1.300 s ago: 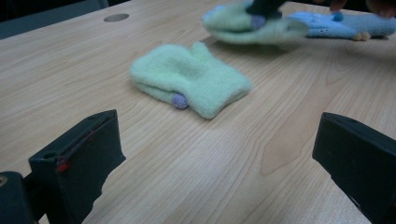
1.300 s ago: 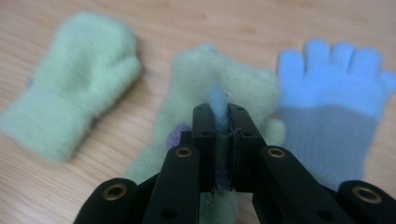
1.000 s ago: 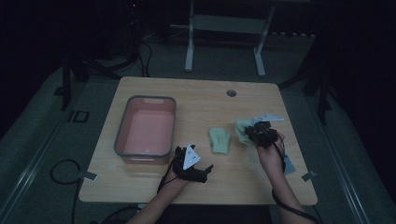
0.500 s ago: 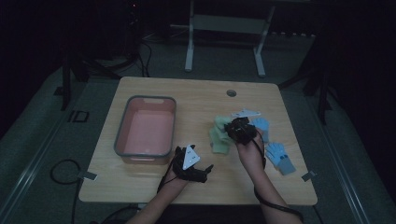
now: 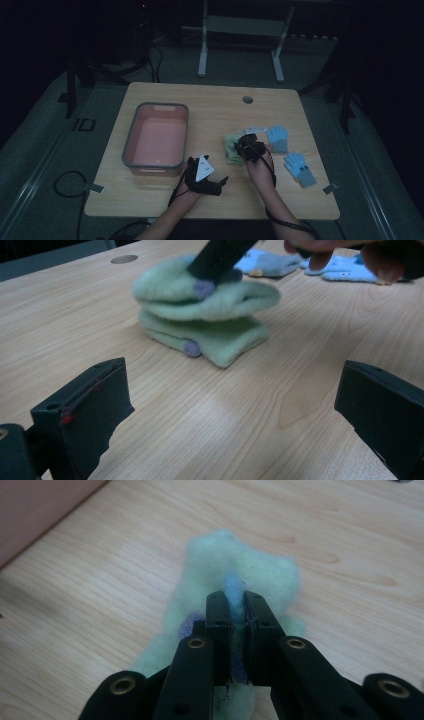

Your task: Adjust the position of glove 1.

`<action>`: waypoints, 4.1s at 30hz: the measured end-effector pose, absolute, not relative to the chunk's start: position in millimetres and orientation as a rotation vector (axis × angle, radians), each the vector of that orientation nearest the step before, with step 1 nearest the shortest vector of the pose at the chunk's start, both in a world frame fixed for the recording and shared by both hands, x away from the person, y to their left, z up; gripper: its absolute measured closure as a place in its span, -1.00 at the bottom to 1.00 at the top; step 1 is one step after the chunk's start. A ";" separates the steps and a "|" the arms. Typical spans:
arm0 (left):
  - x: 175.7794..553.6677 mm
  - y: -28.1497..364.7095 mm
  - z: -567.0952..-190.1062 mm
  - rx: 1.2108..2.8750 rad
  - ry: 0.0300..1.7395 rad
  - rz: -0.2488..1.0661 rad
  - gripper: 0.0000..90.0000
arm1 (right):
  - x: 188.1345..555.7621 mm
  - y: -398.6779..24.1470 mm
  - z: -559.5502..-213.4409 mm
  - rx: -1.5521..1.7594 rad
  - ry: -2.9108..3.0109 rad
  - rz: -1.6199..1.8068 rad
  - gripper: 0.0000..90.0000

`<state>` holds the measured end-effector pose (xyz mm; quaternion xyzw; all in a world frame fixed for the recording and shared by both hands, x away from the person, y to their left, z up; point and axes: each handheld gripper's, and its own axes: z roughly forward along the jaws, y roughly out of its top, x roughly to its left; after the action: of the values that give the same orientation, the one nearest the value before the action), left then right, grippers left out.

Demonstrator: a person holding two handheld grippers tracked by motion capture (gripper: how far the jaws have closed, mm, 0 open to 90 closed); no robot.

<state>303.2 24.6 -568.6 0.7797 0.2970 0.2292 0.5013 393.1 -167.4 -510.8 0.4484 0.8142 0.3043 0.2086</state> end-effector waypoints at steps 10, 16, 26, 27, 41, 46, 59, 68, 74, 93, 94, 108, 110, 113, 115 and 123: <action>302.1 23.1 -568.6 1.893 0.724 0.581 -0.96 | 395.6 -167.4 -526.5 1.263 2.313 0.833 0.67; 303.9 25.3 -568.4 1.890 0.729 0.556 -0.96 | 394.4 -173.3 -519.4 1.233 2.336 0.870 0.47; 309.6 21.4 -568.1 1.899 0.668 0.435 -0.87 | 388.9 -192.9 -506.7 1.151 2.380 0.989 0.14; 309.7 20.9 -567.8 1.909 0.665 0.441 -0.87 | 388.6 -194.3 -506.0 1.149 2.382 0.987 0.10; 331.6 20.0 -553.6 1.990 0.687 0.285 -0.87 | 398.5 -217.2 -496.5 1.063 2.387 1.052 0.14; 337.8 7.6 -552.4 2.063 0.577 0.348 -0.74 | 408.8 -223.5 -496.9 1.064 2.410 1.057 0.13; 360.3 -20.3 -541.0 2.122 0.373 0.442 -0.44 | 444.3 -219.1 -494.8 1.058 2.463 1.135 0.10; 384.9 -30.0 -553.9 2.250 0.327 0.421 -0.25 | 470.1 -214.0 -521.2 1.120 2.570 1.115 0.02; 390.2 -31.3 -558.2 2.270 0.315 0.410 -0.17 | 479.2 -213.4 -539.4 1.159 2.648 1.100 -0.02; 386.9 -38.1 -551.5 2.350 0.238 0.554 0.61 | 473.4 -210.4 -537.9 1.178 2.659 1.133 0.60; 386.5 -38.2 -549.9 2.350 0.247 0.552 0.63 | 472.5 -210.1 -536.8 1.181 2.654 1.133 0.61; 377.0 -31.6 -502.6 2.353 0.260 0.561 0.64 | 461.8 -208.0 -501.7 1.127 2.623 1.245 0.64; 374.6 -30.8 -495.8 2.356 0.263 0.575 0.64 | 460.0 -206.9 -494.9 1.106 2.620 1.246 0.65; 372.3 -27.8 -483.5 2.360 0.255 0.588 0.64 | 458.6 -204.9 -486.1 1.083 2.612 1.261 0.65; 371.8 -25.3 -476.6 2.365 0.251 0.593 0.64 | 458.3 -203.0 -481.1 1.073 2.611 1.268 0.65; 372.3 -11.8 -456.0 2.382 0.234 0.609 0.64 | 459.3 -192.8 -463.3 1.047 2.608 1.296 0.65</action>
<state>372.3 -11.8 -456.0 0.9106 0.0893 0.2329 0.3296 459.3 -192.8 -463.3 0.3384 0.8425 0.4185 0.0233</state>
